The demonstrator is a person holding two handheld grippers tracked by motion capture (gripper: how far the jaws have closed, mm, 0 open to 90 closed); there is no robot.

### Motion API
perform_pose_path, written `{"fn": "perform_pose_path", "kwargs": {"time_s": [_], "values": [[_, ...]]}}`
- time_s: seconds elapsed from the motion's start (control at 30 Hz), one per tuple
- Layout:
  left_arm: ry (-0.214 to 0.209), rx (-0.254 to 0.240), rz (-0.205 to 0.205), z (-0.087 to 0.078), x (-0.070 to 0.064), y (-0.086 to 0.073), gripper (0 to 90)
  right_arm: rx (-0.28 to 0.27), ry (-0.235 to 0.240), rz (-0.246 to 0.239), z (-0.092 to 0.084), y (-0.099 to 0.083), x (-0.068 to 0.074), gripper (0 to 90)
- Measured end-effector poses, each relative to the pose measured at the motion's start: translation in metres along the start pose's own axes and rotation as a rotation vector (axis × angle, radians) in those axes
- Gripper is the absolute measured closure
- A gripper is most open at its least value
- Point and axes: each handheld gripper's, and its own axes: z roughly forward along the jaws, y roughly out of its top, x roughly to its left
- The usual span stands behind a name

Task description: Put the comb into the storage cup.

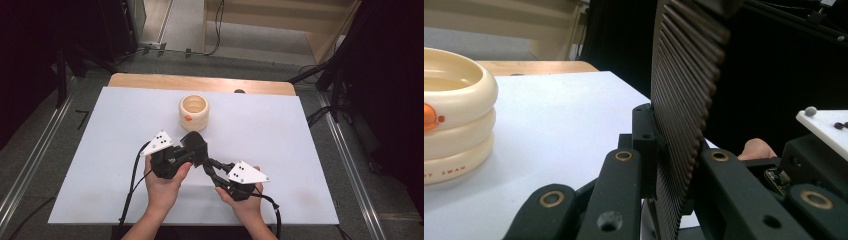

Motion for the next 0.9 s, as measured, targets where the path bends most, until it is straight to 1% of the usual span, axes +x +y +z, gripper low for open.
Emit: {"fn": "perform_pose_path", "kwargs": {"time_s": [0.07, 0.1, 0.2, 0.23, 0.27, 0.3, 0.33, 0.37, 0.4, 0.43, 0.5, 0.57, 0.6, 0.63, 0.7, 0.73, 0.8, 0.9], "values": [[-0.008, 0.002, -0.003, 0.0, 0.001, 0.0, 84.8, -0.002, 0.017, 0.016, 0.0, 0.0, -0.001, 69.8], [-0.008, 0.002, -0.006, 0.0, 0.002, 0.0, 84.8, -0.003, 0.026, 0.021, -0.001, 0.0, -0.002, 66.8], [-0.012, -0.001, -0.007, -0.002, 0.005, 0.001, 84.8, -0.012, 0.056, 0.041, -0.003, 0.001, -0.007, 53.0], [-0.008, -0.004, -0.005, -0.003, 0.005, 0.002, 84.8, -0.01, 0.063, 0.05, -0.004, 0.002, -0.009, 45.5], [-0.007, -0.01, -0.004, -0.003, 0.005, 0.002, 84.8, -0.009, 0.071, 0.063, -0.005, 0.002, -0.012, 42.6], [-0.003, -0.009, 0.0, -0.005, 0.006, 0.003, 84.8, -0.019, 0.089, 0.078, -0.007, 0.002, -0.016, 39.5], [-0.005, -0.012, -0.001, -0.005, 0.007, 0.003, 84.8, -0.029, 0.093, 0.09, -0.01, 0.002, -0.019, 35.4], [-0.005, -0.014, 0.002, -0.006, 0.007, 0.004, 84.8, -0.04, 0.087, 0.097, -0.012, 0.002, -0.023, 32.4], [-0.001, -0.016, 0.011, -0.008, 0.008, 0.004, 84.8, -0.064, 0.084, 0.12, -0.017, 0.002, -0.029, 25.1], [0.001, -0.019, 0.013, -0.008, 0.009, 0.005, 84.8, -0.064, 0.084, 0.12, -0.017, 0.002, -0.029, 25.1], [0.006, -0.018, 0.014, -0.01, 0.01, 0.006, 84.8, -0.069, 0.078, 0.131, -0.022, 0.002, -0.036, 12.2], [0.008, -0.018, 0.025, -0.011, 0.012, 0.007, 84.8, -0.072, 0.08, 0.143, -0.025, 0.001, -0.041, 5.5], [0.011, -0.018, 0.027, -0.012, 0.013, 0.008, 84.8, -0.075, 0.07, 0.15, -0.027, 0.0, -0.045, 0.0], [0.014, -0.018, 0.029, -0.013, 0.013, 0.009, 84.9, -0.078, 0.074, 0.157, -0.029, -0.001, -0.048, 0.0], [0.02, -0.021, 0.035, -0.015, 0.014, 0.01, 84.8, -0.084, 0.054, 0.167, -0.033, -0.003, -0.054, 0.0], [0.018, -0.023, 0.036, -0.016, 0.015, 0.012, 84.9, -0.089, 0.039, 0.177, -0.038, -0.005, -0.061, 0.0], [0.021, -0.027, 0.038, -0.017, 0.017, 0.014, 84.9, -0.091, 0.03, 0.187, -0.041, -0.006, -0.063, 0.0], [0.029, -0.033, 0.045, -0.018, 0.018, 0.017, 84.9, -0.094, 0.002, 0.181, -0.047, -0.011, -0.071, 0.0]]}}
